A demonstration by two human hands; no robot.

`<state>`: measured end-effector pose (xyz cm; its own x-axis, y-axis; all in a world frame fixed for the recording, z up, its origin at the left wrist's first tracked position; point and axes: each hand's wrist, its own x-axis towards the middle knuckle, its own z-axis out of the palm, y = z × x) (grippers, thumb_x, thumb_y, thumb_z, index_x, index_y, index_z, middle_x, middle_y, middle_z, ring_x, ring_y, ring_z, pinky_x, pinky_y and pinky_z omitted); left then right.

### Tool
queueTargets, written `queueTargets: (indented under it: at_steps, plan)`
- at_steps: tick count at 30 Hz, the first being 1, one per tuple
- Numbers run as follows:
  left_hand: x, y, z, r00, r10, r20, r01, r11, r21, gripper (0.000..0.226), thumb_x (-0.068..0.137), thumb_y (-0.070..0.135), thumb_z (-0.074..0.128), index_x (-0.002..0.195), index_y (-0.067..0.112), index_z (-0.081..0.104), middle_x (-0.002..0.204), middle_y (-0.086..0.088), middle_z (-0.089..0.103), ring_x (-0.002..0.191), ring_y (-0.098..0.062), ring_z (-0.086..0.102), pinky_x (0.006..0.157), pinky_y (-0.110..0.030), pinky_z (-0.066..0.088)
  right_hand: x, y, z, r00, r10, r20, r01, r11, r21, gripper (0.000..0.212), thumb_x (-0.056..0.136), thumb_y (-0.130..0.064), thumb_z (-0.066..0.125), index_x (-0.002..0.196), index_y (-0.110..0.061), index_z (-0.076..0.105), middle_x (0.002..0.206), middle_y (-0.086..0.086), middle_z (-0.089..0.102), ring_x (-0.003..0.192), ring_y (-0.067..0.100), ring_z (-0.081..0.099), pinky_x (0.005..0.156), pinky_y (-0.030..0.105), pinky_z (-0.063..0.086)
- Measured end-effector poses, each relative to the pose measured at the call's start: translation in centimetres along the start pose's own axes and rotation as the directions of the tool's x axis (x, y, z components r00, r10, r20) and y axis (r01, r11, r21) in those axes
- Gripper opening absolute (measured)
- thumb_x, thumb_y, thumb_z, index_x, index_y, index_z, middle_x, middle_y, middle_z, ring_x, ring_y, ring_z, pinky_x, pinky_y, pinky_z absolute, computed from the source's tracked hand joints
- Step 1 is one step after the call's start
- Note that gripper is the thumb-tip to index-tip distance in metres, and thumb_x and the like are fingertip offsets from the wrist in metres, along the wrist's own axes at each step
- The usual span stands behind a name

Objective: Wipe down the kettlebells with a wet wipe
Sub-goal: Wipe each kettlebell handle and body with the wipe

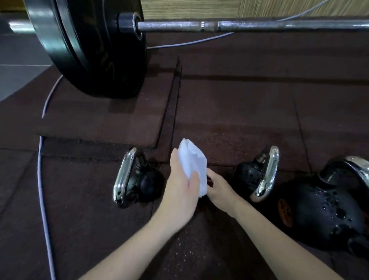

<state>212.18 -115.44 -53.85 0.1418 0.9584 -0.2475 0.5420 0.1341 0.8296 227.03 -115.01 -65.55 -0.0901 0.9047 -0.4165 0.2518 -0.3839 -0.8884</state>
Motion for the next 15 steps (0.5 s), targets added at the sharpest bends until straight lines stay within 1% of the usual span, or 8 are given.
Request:
queueTargets:
  at_steps: [2, 4, 5, 6, 8, 10, 13, 15]
  plan:
    - [-2.4, -1.2, 0.6, 0.994, 0.112, -0.011, -0.112, 0.991, -0.067, 0.072, 0.108, 0.013, 0.049, 0.166, 0.026, 0.008, 0.152, 0.005, 0.048, 0.136, -0.006, 0.053, 0.111, -0.025, 0.046, -0.1, -0.2, -0.1, 1.000, 0.020, 0.017, -0.020, 0.999, 0.042, 0.067, 0.079, -0.053, 0.064, 0.143, -0.033, 0.060, 0.132, -0.009, 0.072, 0.118, 0.007, 0.066, 0.094, 0.030, 0.055]
    - [-3.1, -1.4, 1.2, 0.992, 0.116, -0.038, -0.120, 0.984, -0.129, 0.073, 0.109, 0.009, 0.048, 0.166, 0.031, 0.009, 0.157, 0.014, 0.041, 0.145, 0.000, 0.042, 0.117, -0.018, 0.037, 0.0, -0.3, -0.2, 1.000, 0.023, 0.021, -0.024, 0.998, 0.053, 0.071, 0.075, -0.056, 0.062, 0.143, -0.036, 0.060, 0.121, -0.011, 0.074, 0.104, 0.005, 0.066, 0.080, 0.023, 0.050]
    - [-3.0, -1.0, 1.4, 0.994, 0.091, -0.060, -0.099, 0.986, -0.134, 0.070, 0.109, 0.011, 0.047, 0.165, 0.031, 0.012, 0.156, 0.013, 0.043, 0.143, -0.001, 0.044, 0.117, -0.022, 0.039, 0.0, -0.3, -0.2, 0.999, 0.023, 0.022, -0.025, 0.998, 0.057, 0.070, 0.075, -0.055, 0.063, 0.142, -0.035, 0.061, 0.116, -0.013, 0.074, 0.101, 0.004, 0.066, 0.080, 0.022, 0.050]
    - [-2.5, -0.4, 1.6, 0.995, 0.058, -0.086, -0.068, 0.990, -0.122, 0.066, 0.109, 0.015, 0.047, 0.165, 0.028, 0.015, 0.153, 0.008, 0.047, 0.139, -0.004, 0.049, 0.116, -0.028, 0.043, 0.0, -0.3, -0.2, 0.999, 0.028, 0.018, -0.029, 0.998, 0.054, 0.066, 0.077, -0.052, 0.065, 0.140, -0.035, 0.062, 0.116, -0.015, 0.074, 0.105, 0.004, 0.066, 0.085, 0.024, 0.052]
    - [-0.5, 0.6, 1.4, 0.992, -0.018, -0.126, 0.008, 0.997, -0.075, 0.057, 0.110, 0.023, 0.046, 0.162, 0.019, 0.023, 0.143, 0.000, 0.055, 0.127, -0.013, 0.058, 0.108, -0.038, 0.049, 0.1, -0.2, 0.0, 0.999, 0.040, -0.009, -0.040, 0.999, 0.028, 0.058, 0.083, -0.048, 0.068, 0.140, -0.036, 0.063, 0.128, -0.016, 0.073, 0.121, 0.006, 0.066, 0.104, 0.036, 0.054]
    - [2.8, 1.4, 0.8, 0.986, -0.119, -0.117, 0.116, 0.993, -0.030, 0.046, 0.111, 0.027, 0.043, 0.153, 0.010, 0.035, 0.131, -0.004, 0.060, 0.116, -0.021, 0.061, 0.096, -0.037, 0.047, 0.2, 0.2, 0.3, 0.999, 0.017, -0.037, -0.018, 1.000, -0.009, 0.059, 0.087, -0.053, 0.068, 0.143, -0.037, 0.059, 0.136, -0.018, 0.070, 0.131, 0.006, 0.062, 0.115, 0.043, 0.048]
    - [6.7, 2.2, -0.1, 0.958, -0.273, -0.092, 0.273, 0.962, -0.005, 0.046, 0.110, 0.036, 0.037, 0.130, -0.003, 0.053, 0.125, -0.023, 0.067, 0.116, -0.039, 0.064, 0.093, -0.044, 0.051, 0.4, 0.5, 0.5, 0.998, 0.037, -0.055, -0.038, 0.999, -0.019, 0.066, 0.087, -0.065, 0.064, 0.147, -0.042, 0.053, 0.140, -0.018, 0.067, 0.134, 0.009, 0.060, 0.118, 0.047, 0.046]
    - [6.5, 2.2, 0.0, 0.959, -0.261, -0.112, 0.260, 0.965, -0.029, 0.046, 0.111, 0.037, 0.038, 0.122, -0.004, 0.055, 0.115, -0.020, 0.068, 0.113, -0.041, 0.064, 0.088, -0.038, 0.050, 0.4, 0.5, 0.7, 0.998, 0.035, -0.055, -0.037, 0.998, -0.048, 0.060, 0.090, -0.060, 0.063, 0.146, -0.040, 0.055, 0.139, -0.018, 0.067, 0.134, 0.009, 0.060, 0.118, 0.046, 0.046]
